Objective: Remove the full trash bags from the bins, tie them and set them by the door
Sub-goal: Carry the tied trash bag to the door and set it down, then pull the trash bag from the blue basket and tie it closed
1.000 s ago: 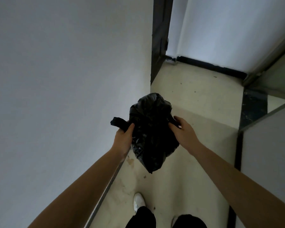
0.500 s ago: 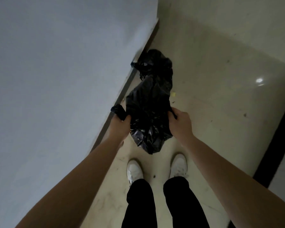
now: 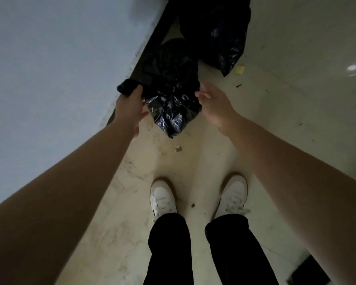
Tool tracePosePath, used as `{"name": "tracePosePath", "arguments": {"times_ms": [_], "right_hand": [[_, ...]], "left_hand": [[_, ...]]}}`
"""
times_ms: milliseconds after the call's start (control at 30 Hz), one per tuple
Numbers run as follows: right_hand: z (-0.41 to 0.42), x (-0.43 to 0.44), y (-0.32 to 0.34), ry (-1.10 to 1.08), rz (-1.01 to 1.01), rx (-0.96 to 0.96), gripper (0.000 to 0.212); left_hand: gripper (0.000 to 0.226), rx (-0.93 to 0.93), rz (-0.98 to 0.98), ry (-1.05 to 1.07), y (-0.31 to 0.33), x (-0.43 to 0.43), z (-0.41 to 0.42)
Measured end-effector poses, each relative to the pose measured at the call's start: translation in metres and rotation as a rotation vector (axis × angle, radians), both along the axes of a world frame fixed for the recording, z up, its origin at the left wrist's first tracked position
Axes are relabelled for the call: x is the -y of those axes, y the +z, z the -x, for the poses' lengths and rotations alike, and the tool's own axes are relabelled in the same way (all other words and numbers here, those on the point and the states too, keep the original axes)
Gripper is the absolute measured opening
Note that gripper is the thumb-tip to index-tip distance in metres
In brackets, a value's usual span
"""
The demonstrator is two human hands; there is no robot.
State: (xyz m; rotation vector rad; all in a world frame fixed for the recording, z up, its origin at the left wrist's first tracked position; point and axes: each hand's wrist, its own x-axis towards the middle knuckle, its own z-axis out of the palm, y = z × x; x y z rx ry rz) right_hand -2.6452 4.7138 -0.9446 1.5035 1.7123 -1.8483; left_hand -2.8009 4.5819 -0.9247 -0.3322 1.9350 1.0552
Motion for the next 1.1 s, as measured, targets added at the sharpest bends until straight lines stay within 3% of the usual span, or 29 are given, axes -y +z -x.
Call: {"name": "tracePosePath", "arguments": {"times_ms": [200,400,600,733,900,1000,1100], "right_hand": [[-0.01,0.004,0.041,0.098,-0.067,0.041,0.047],[-0.007,-0.037,0.172,0.212,-0.411,0.038,0.052],[0.016,-0.106,0.415,0.205,-0.81,-0.042,0.054],[0.013,-0.142,0.621,0.108,-1.048,-0.136,0.053],[-0.011,-0.133,0.837,-0.057,-1.375,-0.31,0.048],[-0.025,-0.105,0.93,-0.082,-1.51,-0.395,0.047],[-0.025,-0.076,0.991,-0.023,-1.619,-0.487,0.046]], "left_hand": [[0.041,-0.273,0.102,-0.241,0.04,0.008,-0.012],[0.039,-0.677,0.097,-0.671,0.171,-0.025,0.007],[0.043,-1.14,-0.122,-0.85,0.417,-0.1,0.039],[0.044,-1.426,-0.256,-0.789,0.627,-0.137,0.041],[0.062,-1.655,-0.366,-0.65,0.844,-0.134,0.017],[0.067,-1.823,-0.421,-0.574,0.933,-0.1,-0.002],[0.062,-2.019,-0.355,-0.541,0.989,-0.052,-0.012]]}}
